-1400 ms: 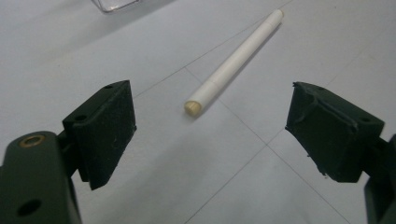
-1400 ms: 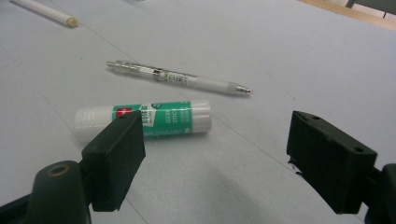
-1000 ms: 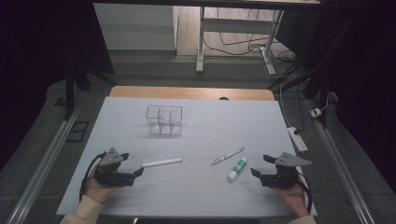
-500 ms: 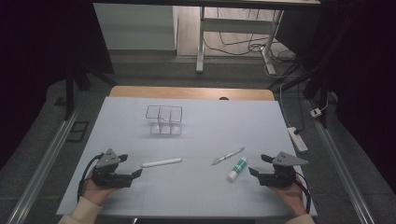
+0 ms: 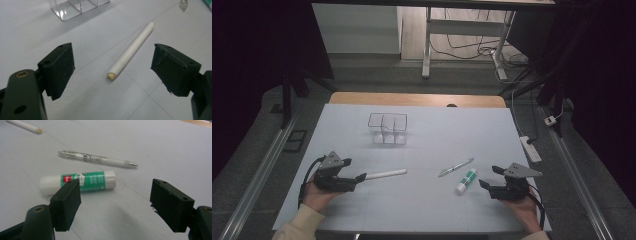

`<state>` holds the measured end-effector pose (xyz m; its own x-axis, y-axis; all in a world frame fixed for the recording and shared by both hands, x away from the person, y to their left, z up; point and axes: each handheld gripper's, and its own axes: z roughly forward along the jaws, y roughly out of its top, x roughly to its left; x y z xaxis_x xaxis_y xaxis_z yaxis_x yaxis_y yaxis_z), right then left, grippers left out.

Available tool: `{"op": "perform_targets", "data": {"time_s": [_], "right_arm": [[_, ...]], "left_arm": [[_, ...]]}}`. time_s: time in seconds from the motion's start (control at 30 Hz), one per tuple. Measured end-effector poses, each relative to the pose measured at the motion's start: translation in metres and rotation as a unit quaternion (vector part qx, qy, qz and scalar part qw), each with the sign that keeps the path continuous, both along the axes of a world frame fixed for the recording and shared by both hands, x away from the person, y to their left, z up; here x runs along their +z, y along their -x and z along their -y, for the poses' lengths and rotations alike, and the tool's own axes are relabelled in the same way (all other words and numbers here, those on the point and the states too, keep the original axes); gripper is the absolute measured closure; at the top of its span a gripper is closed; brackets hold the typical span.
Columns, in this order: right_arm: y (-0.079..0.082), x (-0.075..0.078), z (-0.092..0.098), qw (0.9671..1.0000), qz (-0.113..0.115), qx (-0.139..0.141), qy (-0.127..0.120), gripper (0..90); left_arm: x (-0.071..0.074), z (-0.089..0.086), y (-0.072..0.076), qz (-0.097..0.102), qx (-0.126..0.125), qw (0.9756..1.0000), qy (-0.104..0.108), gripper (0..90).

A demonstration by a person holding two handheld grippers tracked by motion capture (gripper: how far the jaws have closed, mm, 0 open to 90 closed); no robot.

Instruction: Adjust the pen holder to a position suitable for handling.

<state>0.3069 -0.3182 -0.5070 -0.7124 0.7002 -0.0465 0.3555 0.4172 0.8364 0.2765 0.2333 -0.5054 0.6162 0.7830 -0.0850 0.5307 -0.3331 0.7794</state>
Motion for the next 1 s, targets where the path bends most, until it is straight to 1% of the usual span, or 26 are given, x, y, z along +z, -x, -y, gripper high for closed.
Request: {"op": "perform_targets", "data": {"time_s": [0.1, 0.17, 0.2, 0.3, 0.33, 0.5, 0.6, 0.7, 0.73, 0.77, 0.83, 0.87, 0.9, 0.93, 0.97, 1.0], "right_arm": [[0.000, 0.000, 0.000, 1.0000, -0.002, -0.003, -0.003, 24.2], [-0.001, -0.001, 0.000, 1.0000, -0.001, -0.005, -0.003, 24.2], [-0.001, -0.001, 0.000, 1.0000, -0.005, -0.001, -0.007, 24.2], [-0.001, -0.001, 0.000, 0.9999, -0.008, 0.004, -0.005, 24.2], [-0.001, -0.002, -0.001, 0.9999, -0.010, 0.007, -0.007, 24.2], [-0.001, -0.002, -0.002, 0.9999, -0.008, 0.011, -0.007, 24.3], [-0.001, -0.002, -0.002, 0.9999, -0.009, 0.010, -0.007, 24.3], [-0.001, -0.002, -0.002, 0.9998, -0.009, 0.013, -0.009, 24.3], [-0.001, -0.002, -0.002, 0.9998, -0.009, 0.013, -0.008, 24.3], [-0.001, -0.002, -0.002, 0.9999, -0.009, 0.012, -0.008, 24.3], [-0.001, -0.002, -0.002, 0.9999, -0.009, 0.011, -0.007, 24.3], [-0.001, -0.002, -0.002, 0.9999, -0.009, 0.012, -0.008, 24.3], [-0.002, -0.003, -0.002, 0.9998, -0.009, 0.013, -0.008, 24.3], [-0.002, -0.003, -0.002, 0.9998, -0.009, 0.013, -0.008, 24.3], [-0.002, -0.003, -0.002, 0.9998, -0.009, 0.014, -0.007, 24.3], [-0.001, -0.003, -0.002, 0.9998, -0.009, 0.014, -0.007, 24.3]], "left_arm": [[0.002, 0.000, -0.003, 0.002, -0.001, 1.0000, -0.005, 19.5], [0.005, -0.001, -0.007, 0.003, -0.002, 1.0000, -0.002, 20.3], [0.005, -0.001, -0.007, 0.003, -0.002, 1.0000, -0.002, 20.5], [0.008, -0.002, -0.013, 0.000, -0.003, 1.0000, 0.006, 20.7], [0.008, -0.002, -0.017, -0.001, -0.002, 1.0000, 0.004, 20.7], [0.008, -0.004, -0.025, -0.001, 0.000, 1.0000, 0.004, 22.4], [0.010, -0.005, -0.036, 0.000, 0.003, 1.0000, 0.005, 24.2], [0.009, -0.004, -0.047, -0.002, 0.008, 1.0000, 0.000, 25.5], [0.009, -0.004, -0.047, -0.002, 0.008, 1.0000, 0.000, 25.9], [0.008, -0.004, -0.054, -0.003, 0.012, 0.9999, 0.003, 26.4], [0.007, -0.003, -0.060, -0.006, 0.015, 0.9999, 0.003, 27.4], [0.007, -0.003, -0.063, -0.005, 0.017, 0.9998, -0.001, 27.8], [0.007, -0.003, -0.063, -0.005, 0.017, 0.9998, -0.001, 28.4], [0.006, -0.003, -0.069, -0.006, 0.020, 0.9998, -0.003, 28.8], [0.006, -0.003, -0.069, -0.006, 0.020, 0.9998, -0.003, 29.3], [0.006, -0.003, -0.074, -0.007, 0.025, 0.9997, -0.002, 29.4]]}}
